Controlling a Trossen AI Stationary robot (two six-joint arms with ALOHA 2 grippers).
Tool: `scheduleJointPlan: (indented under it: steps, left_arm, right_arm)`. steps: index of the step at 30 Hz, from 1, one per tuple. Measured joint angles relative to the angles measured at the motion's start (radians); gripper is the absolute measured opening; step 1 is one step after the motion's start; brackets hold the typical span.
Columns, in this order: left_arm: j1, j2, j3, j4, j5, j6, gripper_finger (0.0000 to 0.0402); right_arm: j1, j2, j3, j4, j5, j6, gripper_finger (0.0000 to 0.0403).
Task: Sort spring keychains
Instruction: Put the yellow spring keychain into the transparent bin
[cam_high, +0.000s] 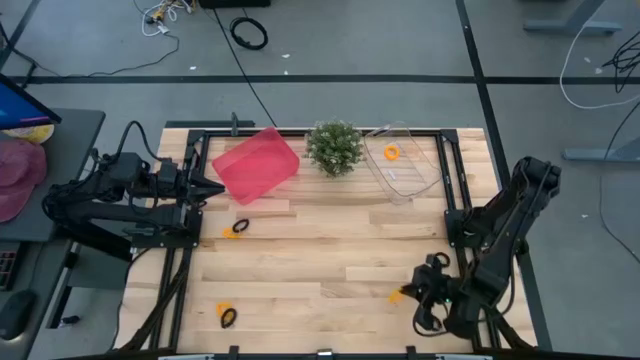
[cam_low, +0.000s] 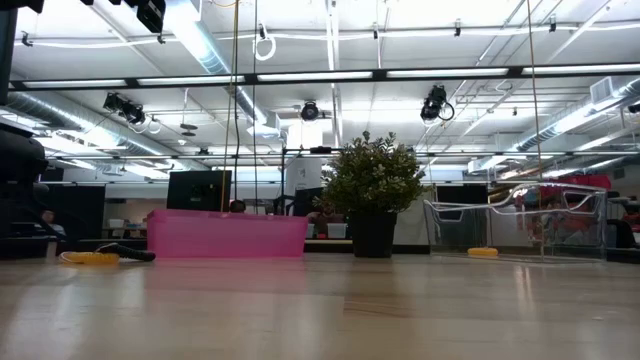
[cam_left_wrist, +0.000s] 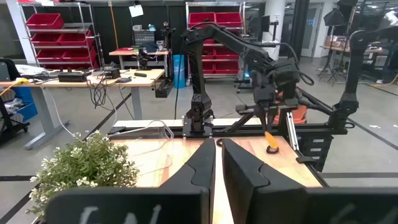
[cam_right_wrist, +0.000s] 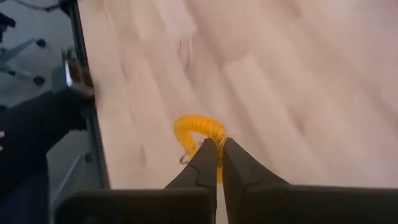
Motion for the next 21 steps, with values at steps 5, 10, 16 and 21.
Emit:
scheduleJointPlan:
  steps: [5,10,16,21]
  left_arm:
    - [0.0,0.0,0.0,0.0,0.0,0.0,0.003]
    - [0.0,0.0,0.0,0.0,0.0,0.0,0.003]
    - [0.0,0.0,0.0,0.0,0.0,0.0,0.003]
    - [0.0,0.0,0.0,0.0,0.0,0.0,0.003]
  right_arm:
    - [-0.076,-0.064,0.0,-0.025,0.058,-0.143,0.0002]
    - [-0.156,-0.116,0.0,-0.096,0.107,-0.24,0.0002]
    - [-0.257,-0.158,0.0,-0.193,0.18,-0.33,0.0002]
    - [-0.352,-0.186,0.0,-0.257,0.244,-0.409,0.0003]
